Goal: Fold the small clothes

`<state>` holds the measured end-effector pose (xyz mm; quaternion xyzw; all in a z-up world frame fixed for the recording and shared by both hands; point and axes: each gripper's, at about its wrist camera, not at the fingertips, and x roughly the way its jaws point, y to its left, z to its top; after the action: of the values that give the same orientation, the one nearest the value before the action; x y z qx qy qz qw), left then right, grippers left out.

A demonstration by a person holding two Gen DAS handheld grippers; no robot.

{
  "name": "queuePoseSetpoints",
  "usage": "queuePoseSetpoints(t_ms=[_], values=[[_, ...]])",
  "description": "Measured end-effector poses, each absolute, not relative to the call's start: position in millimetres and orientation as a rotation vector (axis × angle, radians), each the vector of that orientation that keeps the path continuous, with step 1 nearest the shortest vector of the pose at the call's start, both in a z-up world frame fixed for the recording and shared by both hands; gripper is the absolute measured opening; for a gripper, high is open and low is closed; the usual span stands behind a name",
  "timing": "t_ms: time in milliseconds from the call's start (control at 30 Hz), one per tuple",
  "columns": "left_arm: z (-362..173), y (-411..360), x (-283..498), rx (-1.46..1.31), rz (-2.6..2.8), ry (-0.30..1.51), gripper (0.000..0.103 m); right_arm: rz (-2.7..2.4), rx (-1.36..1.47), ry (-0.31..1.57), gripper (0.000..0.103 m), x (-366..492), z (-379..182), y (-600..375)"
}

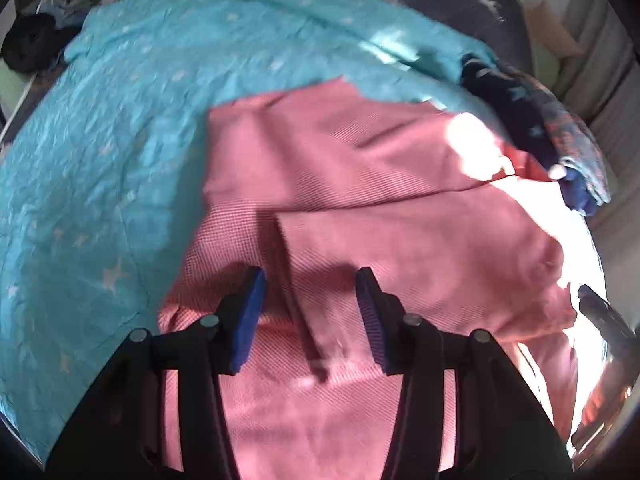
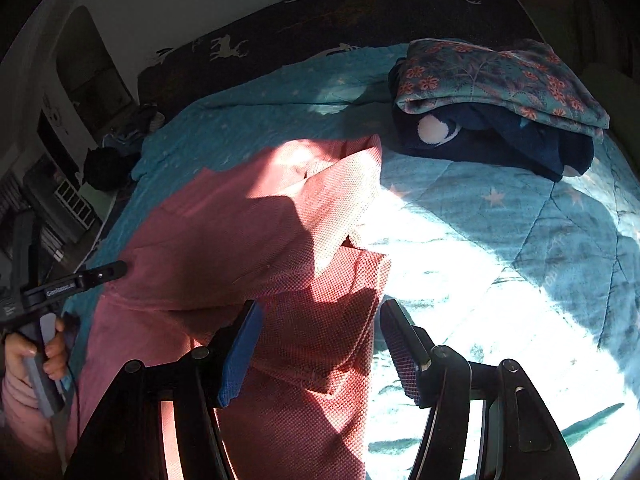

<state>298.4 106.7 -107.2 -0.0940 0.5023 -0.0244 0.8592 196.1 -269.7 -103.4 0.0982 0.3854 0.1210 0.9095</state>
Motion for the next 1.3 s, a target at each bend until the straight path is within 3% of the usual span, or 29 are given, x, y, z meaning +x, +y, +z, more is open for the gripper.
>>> queuePoseSetpoints(t_ms=[67,100,133,167,567,867,1067,1200,1300], values=[[-110,113,304,-0.259,-0.058,1.038,0.049,0.250,0.201,0.795,0.063,193,-104,-272],[-109,112,305,-0.270,-0.067,1.034,0.041,0.245,0.192,0.794,0.063,193,-104,-273],[-107,111,307,-0.291,-0.094,1.032,0.008,0.237,0.181,0.792,0.063,193,-105,-274],[-105,111,309,-0.325,-0.120,1.042,0.006,0.226,0.176,0.794,0.064,194,-106,-275],[37,115,279,-0.331,-0.224,0.711,0.006,0.212,0.088,0.804,0.064,222,-103,-258],[50,117,284,-0.369,-0.222,0.721,0.006,0.106,-0.105,0.859,0.065,276,-114,-211],[66,115,292,-0.389,-0.242,0.718,0.006,0.100,-0.139,0.737,0.065,241,-86,-201],[79,110,297,-0.447,-0.338,0.733,0.006,0.213,-0.177,0.686,0.081,221,-78,-177],[90,107,297,-0.452,-0.342,0.720,0.006,0.206,-0.335,0.681,0.083,221,-93,-138]])
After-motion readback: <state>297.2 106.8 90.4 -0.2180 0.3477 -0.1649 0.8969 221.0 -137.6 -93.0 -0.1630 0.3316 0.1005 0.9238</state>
